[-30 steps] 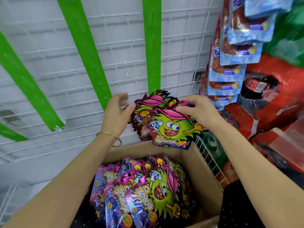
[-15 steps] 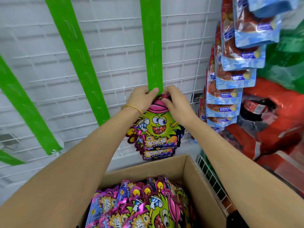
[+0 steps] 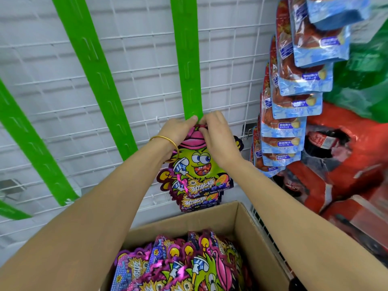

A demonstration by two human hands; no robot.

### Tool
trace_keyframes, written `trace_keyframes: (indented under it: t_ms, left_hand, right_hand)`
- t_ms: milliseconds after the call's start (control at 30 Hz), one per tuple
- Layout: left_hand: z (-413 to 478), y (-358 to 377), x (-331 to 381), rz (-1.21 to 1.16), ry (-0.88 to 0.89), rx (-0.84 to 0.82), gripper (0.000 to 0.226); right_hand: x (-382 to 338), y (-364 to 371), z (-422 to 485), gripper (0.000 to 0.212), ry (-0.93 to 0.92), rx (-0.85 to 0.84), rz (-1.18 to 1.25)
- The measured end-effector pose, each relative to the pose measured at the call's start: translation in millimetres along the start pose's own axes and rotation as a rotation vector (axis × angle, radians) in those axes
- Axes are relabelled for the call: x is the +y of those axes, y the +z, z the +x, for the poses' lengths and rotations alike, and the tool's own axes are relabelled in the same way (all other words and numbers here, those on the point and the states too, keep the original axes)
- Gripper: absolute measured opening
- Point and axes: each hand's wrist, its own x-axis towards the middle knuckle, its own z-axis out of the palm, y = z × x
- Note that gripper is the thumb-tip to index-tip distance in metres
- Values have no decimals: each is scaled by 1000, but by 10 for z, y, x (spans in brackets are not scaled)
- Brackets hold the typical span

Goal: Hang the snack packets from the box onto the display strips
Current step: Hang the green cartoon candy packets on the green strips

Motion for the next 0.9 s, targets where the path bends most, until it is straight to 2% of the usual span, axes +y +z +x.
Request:
trace_keyframes:
  t_ms: [100, 200, 333, 400, 500, 567, 633, 700, 767, 833, 900]
  left_hand:
    - [5, -6, -14, 8, -37, 5, 57]
    - [1, -7, -47, 48, -51, 3, 57]
    - [-86, -12, -156, 86, 95, -11, 32]
    - [-179, 16, -223, 95, 168, -5, 7]
    - [-341, 39, -447, 147, 288, 65, 43]
    - [-453, 33, -672, 266, 405, 213, 51]
    - [-625, 18, -901, 320, 450, 316, 51]
    - [-860, 41, -1137, 324, 444, 344, 50]
    - [-1090, 79, -1391, 346, 436, 373, 50]
    - [-1265, 93, -1591, 352, 421, 413, 51]
    - [-1363, 77, -1710, 329, 383, 448, 52]
  right_hand:
    - [41, 21, -35, 8, -5, -16, -6]
    - [77, 37, -93, 9, -3, -47, -1]
    - [118, 71, -152, 10, 43, -102, 13]
    - [120, 65, -159, 13, 86, -99, 30]
    - [122, 21, -233, 26, 100, -48, -12]
    - [149, -23, -397, 28, 90, 77, -73]
    - [221, 1, -705, 23, 125, 182, -46]
    - [295, 95, -1117, 19, 243, 44, 56]
    - [360, 247, -1513, 20, 389, -327, 77]
    - [427, 426, -1807, 29, 441, -695, 17]
    - [452, 560, -1970, 37, 466, -868, 20]
